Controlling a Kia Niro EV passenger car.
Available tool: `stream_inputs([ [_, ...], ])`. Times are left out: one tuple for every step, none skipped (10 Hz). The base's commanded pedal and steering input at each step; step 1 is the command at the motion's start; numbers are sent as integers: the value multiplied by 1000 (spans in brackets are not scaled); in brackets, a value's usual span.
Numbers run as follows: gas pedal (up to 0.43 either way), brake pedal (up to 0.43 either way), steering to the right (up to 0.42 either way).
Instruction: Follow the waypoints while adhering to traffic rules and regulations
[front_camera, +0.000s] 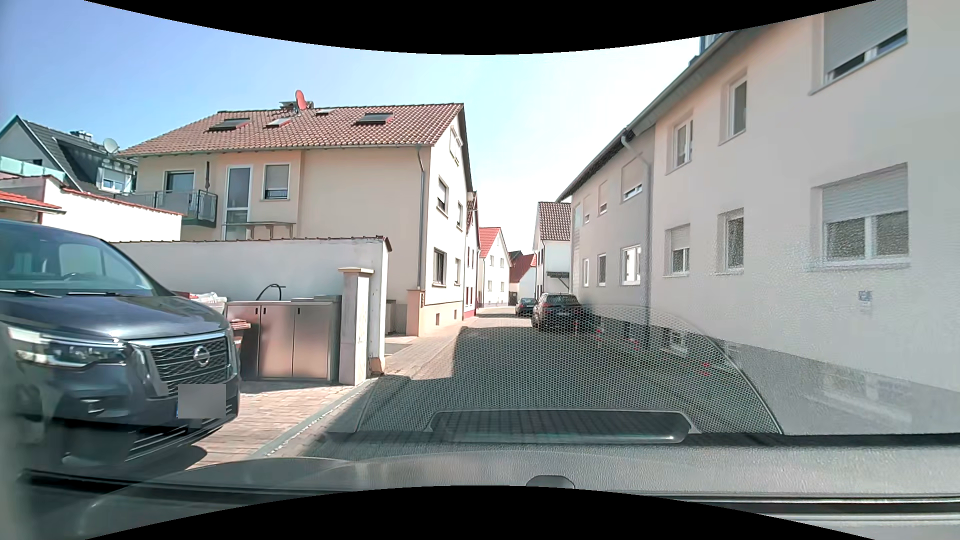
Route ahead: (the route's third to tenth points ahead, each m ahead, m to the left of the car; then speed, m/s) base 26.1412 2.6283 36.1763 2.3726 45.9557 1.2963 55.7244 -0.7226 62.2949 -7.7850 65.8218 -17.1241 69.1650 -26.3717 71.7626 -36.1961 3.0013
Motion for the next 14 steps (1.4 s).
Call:
stream_inputs([
  [0, 0, -2],
  [0, 0, -3],
  [0, 0, -4],
  [0, 0, -7],
  [0, 0, -8],
  [0, 0, -8],
  [0, 0, -9],
  [0, 0, -9],
  [0, 0, -9],
  [0, 0, -10],
  [0, 0, -12],
  [0, 0, -13],
  [0, 0, -13],
  [0, 0, -15],
])
